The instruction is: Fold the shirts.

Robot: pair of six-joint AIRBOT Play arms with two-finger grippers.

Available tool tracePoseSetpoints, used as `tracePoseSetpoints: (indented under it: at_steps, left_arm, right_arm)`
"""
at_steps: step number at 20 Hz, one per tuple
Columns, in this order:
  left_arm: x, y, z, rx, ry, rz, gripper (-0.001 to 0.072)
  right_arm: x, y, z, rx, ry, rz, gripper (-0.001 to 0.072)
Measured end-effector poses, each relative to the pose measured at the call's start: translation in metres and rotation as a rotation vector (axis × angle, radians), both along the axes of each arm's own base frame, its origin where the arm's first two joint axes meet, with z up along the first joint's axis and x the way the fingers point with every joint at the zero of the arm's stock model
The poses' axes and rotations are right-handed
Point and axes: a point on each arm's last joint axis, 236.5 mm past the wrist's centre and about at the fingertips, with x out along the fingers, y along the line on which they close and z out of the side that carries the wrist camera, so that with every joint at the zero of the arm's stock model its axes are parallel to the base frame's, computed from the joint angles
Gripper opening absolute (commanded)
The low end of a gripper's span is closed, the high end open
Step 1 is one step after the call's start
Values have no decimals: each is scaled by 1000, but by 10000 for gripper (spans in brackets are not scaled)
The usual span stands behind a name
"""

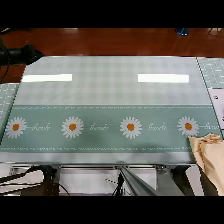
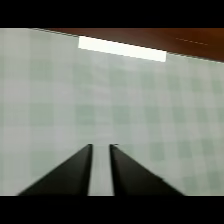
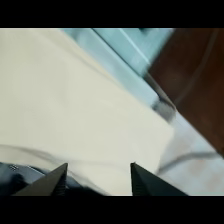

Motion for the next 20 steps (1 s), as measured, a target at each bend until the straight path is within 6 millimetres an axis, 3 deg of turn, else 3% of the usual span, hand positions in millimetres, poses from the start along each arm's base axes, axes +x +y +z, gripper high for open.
tracePoseSetpoints:
  at_steps: [1, 3, 5, 8, 10, 14, 20]
  left_arm:
    - [0, -8, 3, -11, -13, -21, 706]
    - [-8, -32, 2, -16, 1, -94, 705]
    - [-26, -59, -14, 24, 88, -178, 706]
    - [-68, -91, -50, 186, 288, -289, 710]
    - [-89, -104, -64, 308, 369, -325, 711]
    - [-112, -124, -77, 483, 426, -366, 710]
    - [-122, -135, -82, 572, 436, -387, 710]
  right_arm:
    - [37, -2, 9, -9, -101, 73, 487]
    - [116, 13, 32, 6, -285, 244, 487]
    - [186, 49, 50, 49, -412, 426, 611]
    - [251, 119, 51, 134, -463, 661, 610]
    - [272, 163, 41, 192, -444, 783, 610]
    - [284, 213, 22, 236, -372, 931, 603]
    - [285, 232, 14, 244, -338, 991, 603]
